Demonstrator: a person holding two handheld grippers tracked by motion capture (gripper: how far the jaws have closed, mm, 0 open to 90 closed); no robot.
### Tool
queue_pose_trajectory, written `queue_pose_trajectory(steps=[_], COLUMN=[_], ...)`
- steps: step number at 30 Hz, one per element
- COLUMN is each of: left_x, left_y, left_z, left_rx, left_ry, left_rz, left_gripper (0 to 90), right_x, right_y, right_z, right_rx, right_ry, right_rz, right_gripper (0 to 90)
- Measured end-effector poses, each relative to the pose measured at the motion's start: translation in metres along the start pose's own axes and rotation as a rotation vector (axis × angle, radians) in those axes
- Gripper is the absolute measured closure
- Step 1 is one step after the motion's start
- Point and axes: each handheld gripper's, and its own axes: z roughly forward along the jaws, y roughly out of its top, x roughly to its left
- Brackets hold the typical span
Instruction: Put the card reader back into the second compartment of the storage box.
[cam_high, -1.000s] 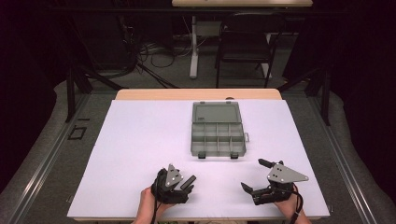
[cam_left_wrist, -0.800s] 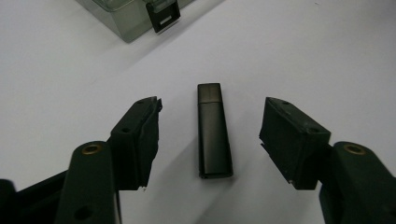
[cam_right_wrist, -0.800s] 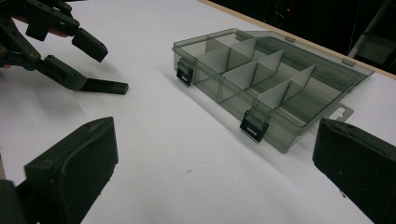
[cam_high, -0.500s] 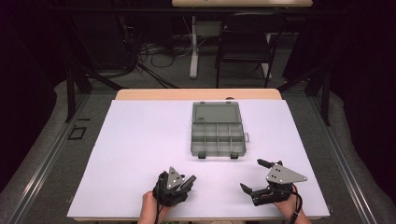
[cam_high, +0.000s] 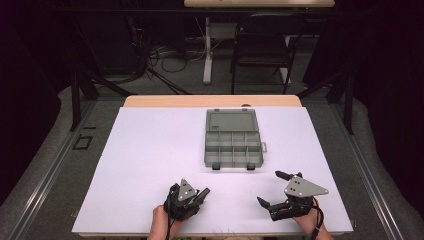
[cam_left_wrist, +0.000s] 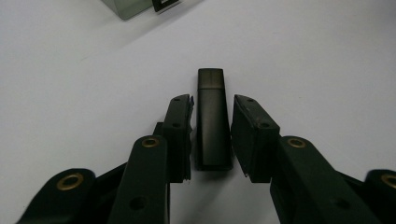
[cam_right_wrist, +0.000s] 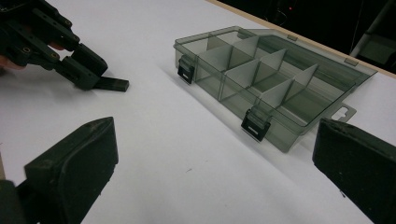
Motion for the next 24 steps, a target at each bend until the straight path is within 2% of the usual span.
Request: queue_pose_trajectory(steps=[13, 24], left_x=[0.0019, 0.0041], left_y=[-0.0014, 0.0022], left_z=[0.0009, -0.0063], left_rx=[-0.004, -0.036], left_ry=[-0.009, -0.008], left_rz=[0.007, 0.01], left_gripper=[73.2, 73.2], right_x=[-0.0005, -0.0007], right_y=[-0.0002, -0.0004], right_z=[-0.0004, -0.0009], right_rx=[0.002, 0.002], right_ry=[-0.001, 0.001], right_rz=[-0.002, 0.0], right_gripper=[0.0, 0.0])
